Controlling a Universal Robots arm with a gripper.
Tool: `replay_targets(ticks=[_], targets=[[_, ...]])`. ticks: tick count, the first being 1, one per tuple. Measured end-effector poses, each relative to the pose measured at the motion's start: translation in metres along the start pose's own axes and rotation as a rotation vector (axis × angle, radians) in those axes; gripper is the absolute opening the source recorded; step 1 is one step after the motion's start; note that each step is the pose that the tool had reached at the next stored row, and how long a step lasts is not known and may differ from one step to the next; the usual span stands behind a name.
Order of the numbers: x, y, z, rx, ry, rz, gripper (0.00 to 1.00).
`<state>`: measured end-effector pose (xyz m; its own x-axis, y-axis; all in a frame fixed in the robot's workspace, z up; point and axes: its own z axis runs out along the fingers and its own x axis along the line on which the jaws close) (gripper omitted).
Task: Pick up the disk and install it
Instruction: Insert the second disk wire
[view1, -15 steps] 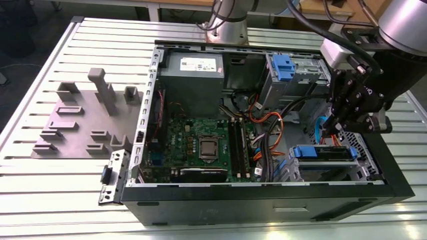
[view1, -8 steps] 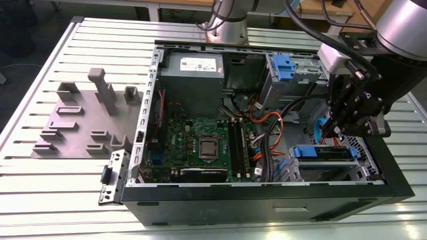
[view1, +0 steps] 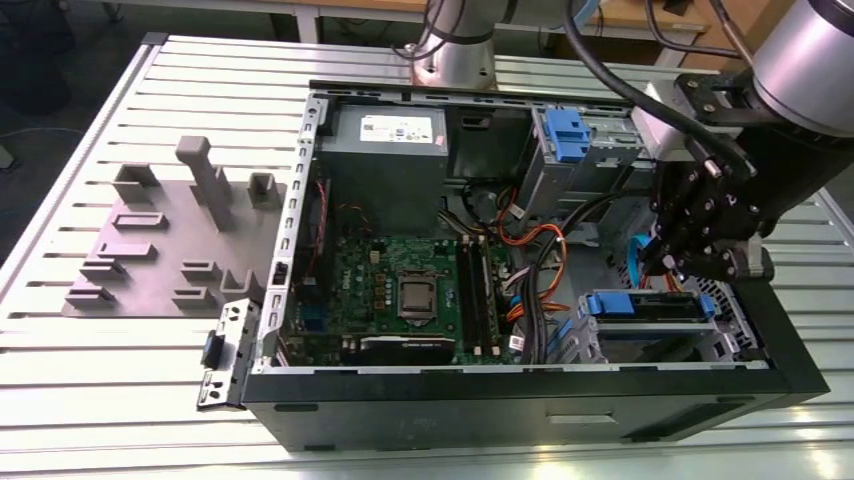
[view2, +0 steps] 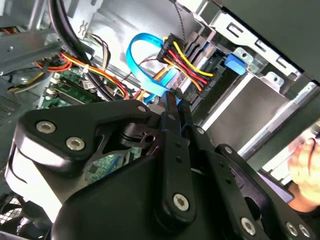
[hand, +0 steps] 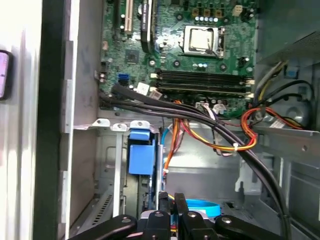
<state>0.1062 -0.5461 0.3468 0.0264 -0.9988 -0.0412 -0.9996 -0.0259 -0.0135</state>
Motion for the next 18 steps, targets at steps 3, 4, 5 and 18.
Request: replay_targets(ticks=[3,4,5,18], targets=[[0.0017,0.001,0.0008,0.0066,-0.0028,0.0,0.16],[0.0017,0.0019,0.0011,0.0098,-0.0027,0.0,0.16],[0.0018,0.0029,0.0014,0.0124,-0.0026,0.0,0.16],[0.0081,0.0074,0.0055,0.0413,-0.0023,0.011,0.16]])
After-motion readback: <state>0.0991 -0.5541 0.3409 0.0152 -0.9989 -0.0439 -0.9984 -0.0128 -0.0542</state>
